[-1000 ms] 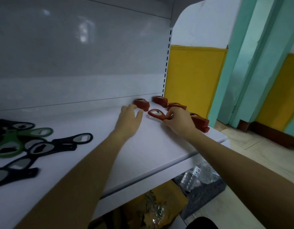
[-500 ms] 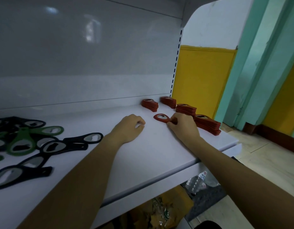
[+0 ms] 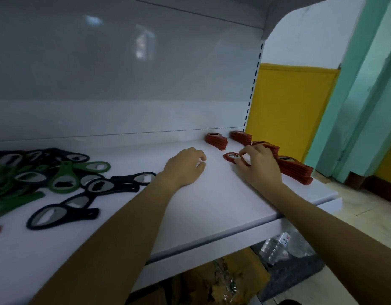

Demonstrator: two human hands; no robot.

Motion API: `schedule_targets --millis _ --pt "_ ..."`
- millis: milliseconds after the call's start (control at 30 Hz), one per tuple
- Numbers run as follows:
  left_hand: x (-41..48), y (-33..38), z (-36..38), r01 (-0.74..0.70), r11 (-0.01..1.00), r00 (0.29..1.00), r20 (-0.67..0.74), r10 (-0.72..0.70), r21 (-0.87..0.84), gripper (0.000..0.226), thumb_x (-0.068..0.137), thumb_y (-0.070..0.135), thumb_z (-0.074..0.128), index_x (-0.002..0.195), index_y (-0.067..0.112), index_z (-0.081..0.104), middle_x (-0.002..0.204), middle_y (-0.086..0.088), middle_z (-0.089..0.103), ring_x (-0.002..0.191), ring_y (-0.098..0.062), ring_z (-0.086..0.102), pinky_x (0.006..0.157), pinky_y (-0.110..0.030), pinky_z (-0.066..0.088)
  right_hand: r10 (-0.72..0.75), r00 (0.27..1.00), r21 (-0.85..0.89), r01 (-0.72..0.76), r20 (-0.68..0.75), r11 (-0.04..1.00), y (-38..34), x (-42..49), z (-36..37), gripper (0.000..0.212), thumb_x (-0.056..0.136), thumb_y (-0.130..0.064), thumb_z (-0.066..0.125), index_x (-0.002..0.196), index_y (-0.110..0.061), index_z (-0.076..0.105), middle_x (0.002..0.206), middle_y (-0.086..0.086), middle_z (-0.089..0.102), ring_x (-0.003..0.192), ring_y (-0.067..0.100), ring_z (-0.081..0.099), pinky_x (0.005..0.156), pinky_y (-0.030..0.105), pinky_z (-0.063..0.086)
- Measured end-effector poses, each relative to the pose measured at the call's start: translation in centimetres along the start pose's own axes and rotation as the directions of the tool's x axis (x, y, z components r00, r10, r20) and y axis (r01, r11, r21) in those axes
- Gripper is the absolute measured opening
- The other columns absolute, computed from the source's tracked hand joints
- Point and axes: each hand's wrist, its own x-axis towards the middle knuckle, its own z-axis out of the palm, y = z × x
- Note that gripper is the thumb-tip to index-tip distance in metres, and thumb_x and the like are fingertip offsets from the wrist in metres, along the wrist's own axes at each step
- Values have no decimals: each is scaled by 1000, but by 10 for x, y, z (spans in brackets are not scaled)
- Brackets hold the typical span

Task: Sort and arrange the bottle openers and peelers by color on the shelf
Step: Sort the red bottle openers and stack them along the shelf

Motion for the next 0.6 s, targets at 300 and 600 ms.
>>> schedule_targets --millis 300,600 --pt "-54 -65 -98 113 959 994 -22 -111 259 31 98 26 41 126 18 51 132 -4 49 121 -23 44 97 -36 39 -499 856 248 459 133 853 -119 -5 8 26 91 -18 55 115 -12 64 114 10 60 109 29 49 88 23 30" --pt "-170 -165 -201 337 916 941 -89 -325 217 30 90 30 58 117 17 59 120 -4 57 109 -22 53 87 -27 39 -706 687 562 521 170 642 -257 -30 40 26 93 -16 53 116 -12 63 111 11 60 107 23 51 84 16 30"
